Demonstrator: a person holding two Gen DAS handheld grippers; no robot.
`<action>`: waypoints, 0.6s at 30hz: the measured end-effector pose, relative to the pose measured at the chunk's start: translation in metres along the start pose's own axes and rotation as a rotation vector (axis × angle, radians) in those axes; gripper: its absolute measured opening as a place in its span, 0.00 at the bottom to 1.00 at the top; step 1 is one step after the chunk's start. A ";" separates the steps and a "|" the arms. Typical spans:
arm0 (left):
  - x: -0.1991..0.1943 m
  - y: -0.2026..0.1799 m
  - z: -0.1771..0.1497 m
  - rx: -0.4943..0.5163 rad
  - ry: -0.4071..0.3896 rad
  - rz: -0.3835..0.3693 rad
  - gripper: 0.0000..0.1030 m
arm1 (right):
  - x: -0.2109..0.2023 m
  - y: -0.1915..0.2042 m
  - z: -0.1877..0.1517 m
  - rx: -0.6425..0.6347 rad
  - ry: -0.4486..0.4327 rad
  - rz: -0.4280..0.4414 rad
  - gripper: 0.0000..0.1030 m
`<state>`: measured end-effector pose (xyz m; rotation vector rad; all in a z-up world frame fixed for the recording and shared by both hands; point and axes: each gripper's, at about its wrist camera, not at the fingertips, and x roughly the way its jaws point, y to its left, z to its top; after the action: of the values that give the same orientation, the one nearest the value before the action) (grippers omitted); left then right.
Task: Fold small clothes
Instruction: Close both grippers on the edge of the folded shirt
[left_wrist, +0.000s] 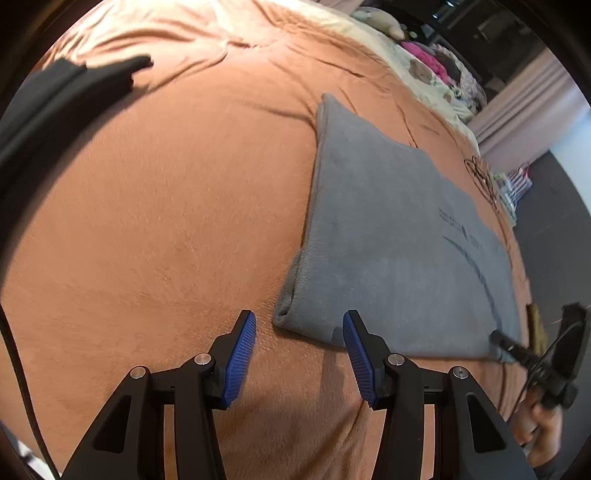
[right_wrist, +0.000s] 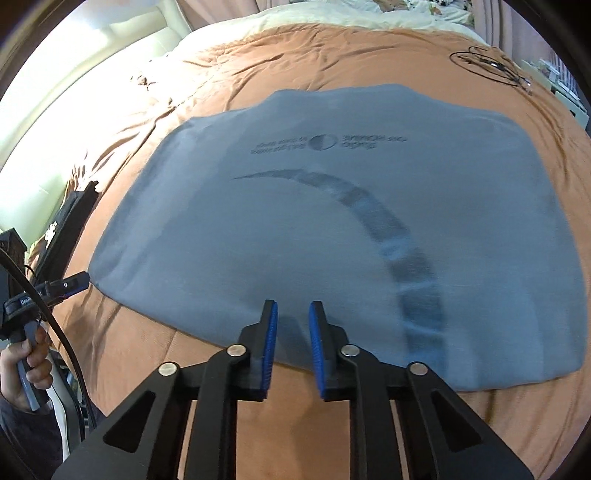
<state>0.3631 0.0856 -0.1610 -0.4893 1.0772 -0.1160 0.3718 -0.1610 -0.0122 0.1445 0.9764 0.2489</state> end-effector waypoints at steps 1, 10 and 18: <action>0.003 0.002 0.001 -0.018 0.008 -0.012 0.50 | 0.005 0.001 -0.001 0.000 0.008 -0.001 0.10; 0.015 0.020 0.010 -0.173 0.049 -0.135 0.50 | 0.032 0.003 -0.006 0.001 0.060 -0.029 0.05; 0.010 0.028 0.002 -0.297 0.043 -0.247 0.50 | 0.032 0.006 -0.009 0.013 0.054 -0.010 0.05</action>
<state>0.3654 0.1083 -0.1804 -0.8913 1.0780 -0.1859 0.3811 -0.1466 -0.0417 0.1454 1.0329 0.2377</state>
